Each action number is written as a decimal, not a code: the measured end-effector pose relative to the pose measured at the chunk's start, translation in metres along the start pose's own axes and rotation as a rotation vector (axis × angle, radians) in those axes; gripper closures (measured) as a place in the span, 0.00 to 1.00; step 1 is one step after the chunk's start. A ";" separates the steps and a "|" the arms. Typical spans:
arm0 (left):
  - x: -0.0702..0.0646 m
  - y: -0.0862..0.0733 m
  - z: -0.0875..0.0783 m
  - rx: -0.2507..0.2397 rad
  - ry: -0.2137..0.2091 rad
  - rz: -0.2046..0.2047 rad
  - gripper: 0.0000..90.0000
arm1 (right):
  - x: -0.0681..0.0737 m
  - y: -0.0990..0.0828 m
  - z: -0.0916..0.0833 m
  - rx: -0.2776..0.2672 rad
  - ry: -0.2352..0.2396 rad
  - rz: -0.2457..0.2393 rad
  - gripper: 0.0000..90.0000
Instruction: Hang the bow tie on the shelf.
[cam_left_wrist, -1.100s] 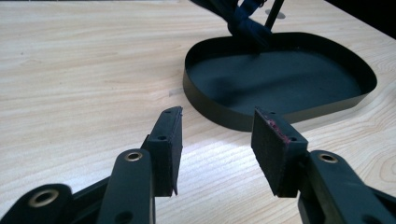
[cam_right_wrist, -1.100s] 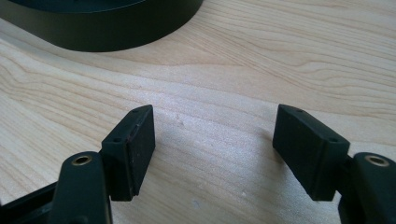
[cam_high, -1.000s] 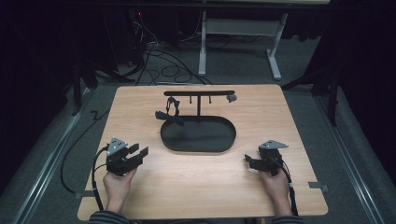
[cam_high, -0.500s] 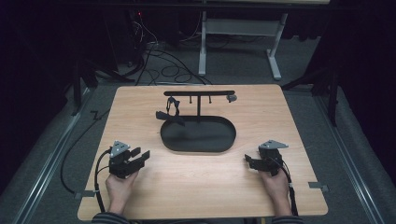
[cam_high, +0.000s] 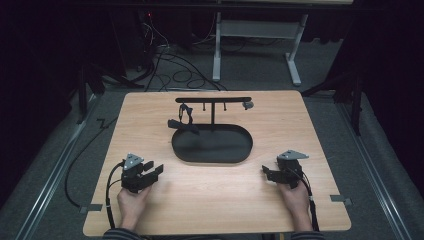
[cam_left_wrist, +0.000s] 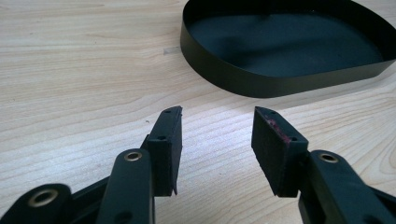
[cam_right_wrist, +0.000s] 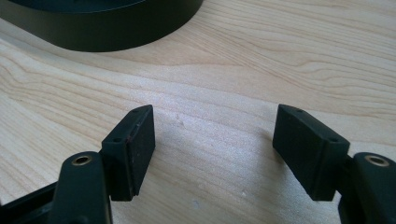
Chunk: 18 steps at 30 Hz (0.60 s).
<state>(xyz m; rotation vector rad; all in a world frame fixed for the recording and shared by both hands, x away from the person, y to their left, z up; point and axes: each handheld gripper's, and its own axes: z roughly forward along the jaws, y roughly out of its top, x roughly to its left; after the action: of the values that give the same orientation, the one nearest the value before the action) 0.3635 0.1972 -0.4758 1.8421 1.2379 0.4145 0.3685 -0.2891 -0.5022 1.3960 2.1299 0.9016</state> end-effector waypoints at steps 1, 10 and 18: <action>0.000 0.000 0.000 0.000 0.000 0.000 0.59 | 0.000 0.000 0.000 0.000 0.000 0.000 0.35; -0.002 -0.004 0.009 0.023 0.006 0.004 0.58 | 0.000 0.000 0.000 0.000 0.000 -0.001 0.35; -0.002 -0.006 0.019 0.041 0.028 0.019 0.58 | 0.000 0.000 0.000 0.001 0.000 0.000 0.35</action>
<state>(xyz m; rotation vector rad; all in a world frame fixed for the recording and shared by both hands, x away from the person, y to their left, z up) 0.3721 0.1874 -0.4909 1.8905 1.2572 0.4297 0.3684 -0.2892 -0.5021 1.3966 2.1307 0.9013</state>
